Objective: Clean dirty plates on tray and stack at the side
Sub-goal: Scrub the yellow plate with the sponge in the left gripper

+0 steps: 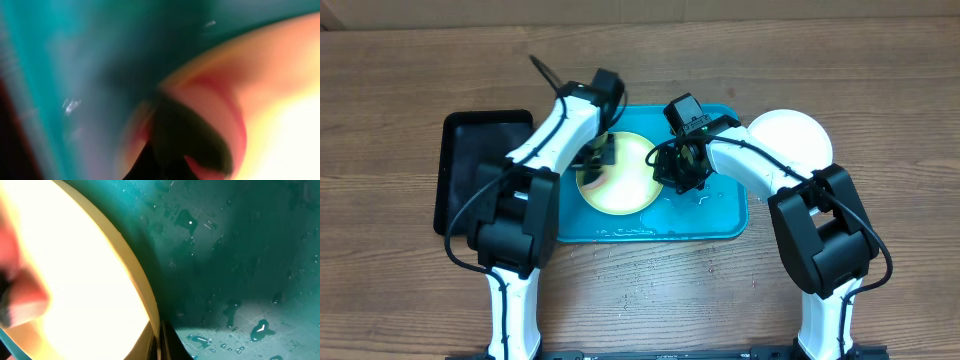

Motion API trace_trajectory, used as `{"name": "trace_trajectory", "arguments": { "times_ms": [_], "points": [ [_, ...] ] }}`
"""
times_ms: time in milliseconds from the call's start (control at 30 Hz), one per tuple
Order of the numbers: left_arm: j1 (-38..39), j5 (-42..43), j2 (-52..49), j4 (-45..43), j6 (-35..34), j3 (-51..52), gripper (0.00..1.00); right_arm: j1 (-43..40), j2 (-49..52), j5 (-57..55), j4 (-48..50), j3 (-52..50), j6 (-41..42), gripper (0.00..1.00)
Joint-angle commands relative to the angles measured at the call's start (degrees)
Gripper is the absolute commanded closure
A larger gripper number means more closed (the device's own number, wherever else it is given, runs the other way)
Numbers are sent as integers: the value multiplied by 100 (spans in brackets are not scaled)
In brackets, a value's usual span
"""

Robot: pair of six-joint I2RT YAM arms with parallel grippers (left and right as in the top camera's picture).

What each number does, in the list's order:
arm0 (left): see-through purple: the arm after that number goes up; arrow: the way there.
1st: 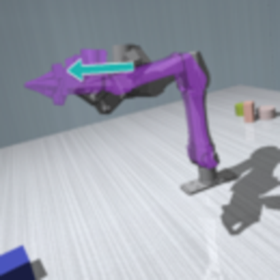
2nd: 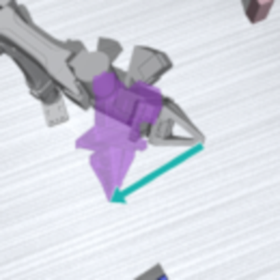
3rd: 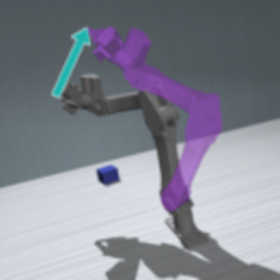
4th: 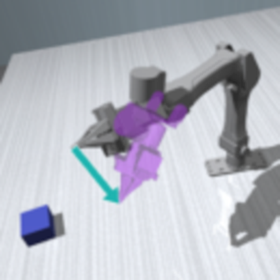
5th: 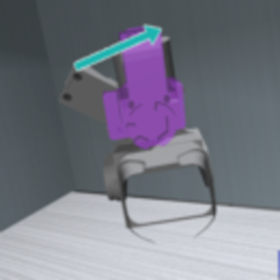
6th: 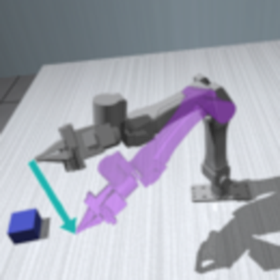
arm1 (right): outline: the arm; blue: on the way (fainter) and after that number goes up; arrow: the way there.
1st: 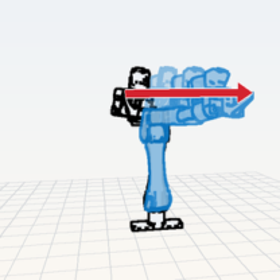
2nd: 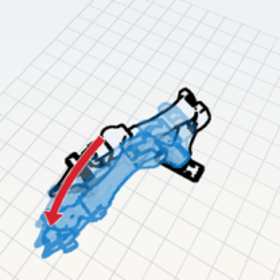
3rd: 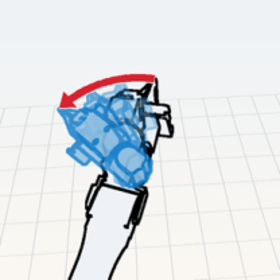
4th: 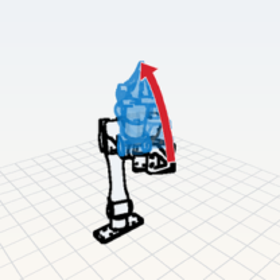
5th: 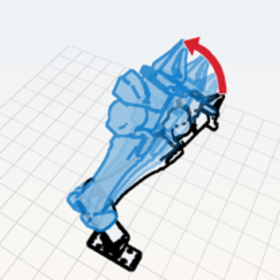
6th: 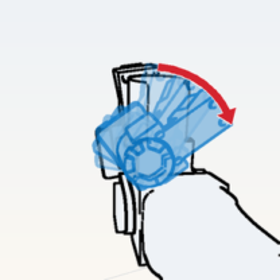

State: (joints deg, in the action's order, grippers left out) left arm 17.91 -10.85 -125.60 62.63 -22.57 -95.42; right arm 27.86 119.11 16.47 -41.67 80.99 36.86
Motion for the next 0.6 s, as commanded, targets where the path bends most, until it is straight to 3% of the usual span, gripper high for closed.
{"name": "trace_trajectory", "arguments": {
  "times_ms": [0, 133, 233, 400, 500, 567],
  "points": [
    [-232, -1482, -107, 428, -638, -4, 96, -26, 55, -98, -4, -68, 15, 96],
    [-192, -929, -107, 570, -125, -4, 96, -26, 55, -98, -2, -68, 15, 96],
    [-136, 398, -107, 452, 1001, -4, 96, -26, 55, -98, -2, -68, 15, 96],
    [-57, 3554, -107, 334, 3263, -4, 96, -26, 55, -98, -2, -68, 15, 96],
    [0, 4542, -107, 308, 3836, -4, 96, -28, 55, -98, -2, -68, 15, 96],
    [46, 4684, -107, 210, 3871, -4, 96, -28, 55, -96, -4, -68, 15, 96]
  ]
}}
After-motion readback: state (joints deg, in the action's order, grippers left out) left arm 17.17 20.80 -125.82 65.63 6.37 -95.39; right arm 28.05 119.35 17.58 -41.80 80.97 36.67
